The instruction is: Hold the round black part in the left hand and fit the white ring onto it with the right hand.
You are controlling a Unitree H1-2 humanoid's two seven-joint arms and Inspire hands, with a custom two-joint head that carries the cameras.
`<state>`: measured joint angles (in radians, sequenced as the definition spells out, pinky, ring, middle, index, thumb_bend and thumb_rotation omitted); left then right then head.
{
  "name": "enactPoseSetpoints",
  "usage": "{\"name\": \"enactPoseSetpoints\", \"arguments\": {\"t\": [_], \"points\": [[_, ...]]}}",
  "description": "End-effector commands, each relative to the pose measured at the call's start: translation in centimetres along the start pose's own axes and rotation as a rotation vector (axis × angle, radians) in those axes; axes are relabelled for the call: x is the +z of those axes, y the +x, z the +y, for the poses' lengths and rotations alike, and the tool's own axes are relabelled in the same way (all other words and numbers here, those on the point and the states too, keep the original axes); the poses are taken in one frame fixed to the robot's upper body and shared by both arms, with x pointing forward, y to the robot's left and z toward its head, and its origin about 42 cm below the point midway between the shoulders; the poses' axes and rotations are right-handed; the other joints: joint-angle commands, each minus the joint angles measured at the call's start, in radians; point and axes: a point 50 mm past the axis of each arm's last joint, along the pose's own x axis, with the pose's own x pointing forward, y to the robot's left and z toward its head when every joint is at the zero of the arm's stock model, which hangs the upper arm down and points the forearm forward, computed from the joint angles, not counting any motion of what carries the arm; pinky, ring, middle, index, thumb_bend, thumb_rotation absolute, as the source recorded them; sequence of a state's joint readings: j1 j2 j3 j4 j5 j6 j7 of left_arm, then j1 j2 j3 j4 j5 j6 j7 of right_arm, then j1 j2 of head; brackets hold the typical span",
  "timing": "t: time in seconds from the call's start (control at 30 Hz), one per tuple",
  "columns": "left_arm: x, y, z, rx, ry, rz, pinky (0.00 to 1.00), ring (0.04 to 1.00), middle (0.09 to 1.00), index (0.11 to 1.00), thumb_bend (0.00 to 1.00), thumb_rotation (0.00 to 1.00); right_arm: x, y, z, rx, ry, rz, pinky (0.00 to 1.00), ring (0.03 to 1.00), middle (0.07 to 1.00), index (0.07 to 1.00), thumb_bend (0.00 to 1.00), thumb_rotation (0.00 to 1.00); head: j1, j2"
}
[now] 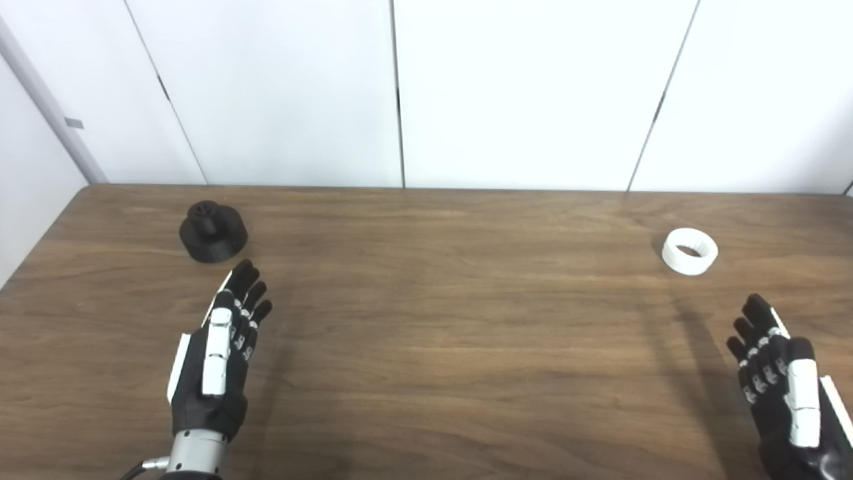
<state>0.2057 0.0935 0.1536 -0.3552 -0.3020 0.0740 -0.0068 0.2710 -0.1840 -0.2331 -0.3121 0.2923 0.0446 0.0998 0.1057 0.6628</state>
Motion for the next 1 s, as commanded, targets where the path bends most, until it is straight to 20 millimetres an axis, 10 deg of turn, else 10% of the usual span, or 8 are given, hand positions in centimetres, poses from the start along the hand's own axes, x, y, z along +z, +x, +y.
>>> {"name": "enactPoseSetpoints", "arguments": {"t": [0.0, 0.5, 0.97], "points": [[-0.8, -1.8, -0.8, 0.037, -0.022, 0.001, 0.93, 0.947, 0.948, 0.924, 0.61, 0.79, 1.1, 0.7, -0.5, 0.015, -0.011, -0.073, 1.00, 1.000, 1.000, 0.977, 0.56, 0.95, 0.001, 0.001], [-2.7, -2.1, -3.0, 0.045, 0.007, 0.007, 0.89, 0.916, 0.919, 0.909, 0.58, 0.79, 0.5, 1.1, -1.7, 0.025, -0.036, -0.072, 1.00, 1.000, 1.000, 0.979, 0.61, 0.98, 0.180, -0.101], [-4.0, -2.3, -3.7, 0.044, 0.016, 0.014, 0.90, 0.933, 0.931, 0.922, 0.52, 0.80, -0.7, 1.4, -2.0, -0.018, -0.020, -0.070, 0.79, 0.868, 0.878, 0.846, 0.62, 0.80, 0.223, -0.204]]}}
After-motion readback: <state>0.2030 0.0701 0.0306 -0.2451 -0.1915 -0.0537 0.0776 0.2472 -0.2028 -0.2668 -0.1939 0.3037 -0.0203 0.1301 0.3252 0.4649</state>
